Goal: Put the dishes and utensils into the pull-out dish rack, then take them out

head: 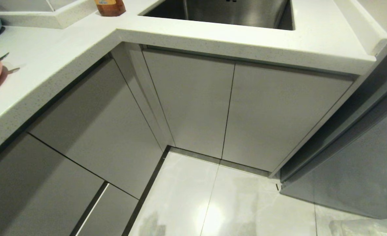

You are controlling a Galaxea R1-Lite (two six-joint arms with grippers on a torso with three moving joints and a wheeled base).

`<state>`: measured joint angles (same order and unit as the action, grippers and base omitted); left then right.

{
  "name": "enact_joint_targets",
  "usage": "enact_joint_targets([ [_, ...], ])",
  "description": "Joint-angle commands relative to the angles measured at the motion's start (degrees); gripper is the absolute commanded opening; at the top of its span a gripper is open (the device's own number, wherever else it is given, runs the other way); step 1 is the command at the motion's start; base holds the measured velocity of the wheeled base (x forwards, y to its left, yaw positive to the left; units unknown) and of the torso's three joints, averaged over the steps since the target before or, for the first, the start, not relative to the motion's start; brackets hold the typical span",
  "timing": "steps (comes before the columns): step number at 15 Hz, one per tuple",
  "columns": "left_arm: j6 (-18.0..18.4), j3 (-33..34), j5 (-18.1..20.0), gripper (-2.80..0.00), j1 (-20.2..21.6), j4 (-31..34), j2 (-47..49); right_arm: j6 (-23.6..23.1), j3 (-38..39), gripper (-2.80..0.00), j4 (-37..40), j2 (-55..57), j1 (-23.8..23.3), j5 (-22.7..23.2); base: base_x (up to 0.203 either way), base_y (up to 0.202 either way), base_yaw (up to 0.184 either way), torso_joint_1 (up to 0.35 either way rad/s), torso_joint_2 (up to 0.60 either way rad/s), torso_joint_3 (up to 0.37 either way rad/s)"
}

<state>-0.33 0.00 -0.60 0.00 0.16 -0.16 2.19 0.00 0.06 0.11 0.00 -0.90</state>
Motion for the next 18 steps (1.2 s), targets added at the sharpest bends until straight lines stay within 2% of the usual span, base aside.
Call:
enact_joint_targets([
  [1,0.0,0.1,0.0,-2.8,0.0,0.0,0.2,0.0,0.2,-2.8,0.0,0.0,0.0,0.0,0.0,0.0,0.0,0.0,0.0,0.0],
  [6,0.0,0.1,0.0,-2.8,0.0,0.0,0.2,0.0,0.2,-2.8,0.0,0.0,0.1,0.0,0.0,0.0,0.0,0.001,0.0,0.03],
  [18,0.0,0.1,0.0,-2.8,0.0,0.0,0.2,0.0,0.2,-2.8,0.0,0.0,0.0,0.0,0.0,0.0,0.0,0.004,0.0,0.195],
])
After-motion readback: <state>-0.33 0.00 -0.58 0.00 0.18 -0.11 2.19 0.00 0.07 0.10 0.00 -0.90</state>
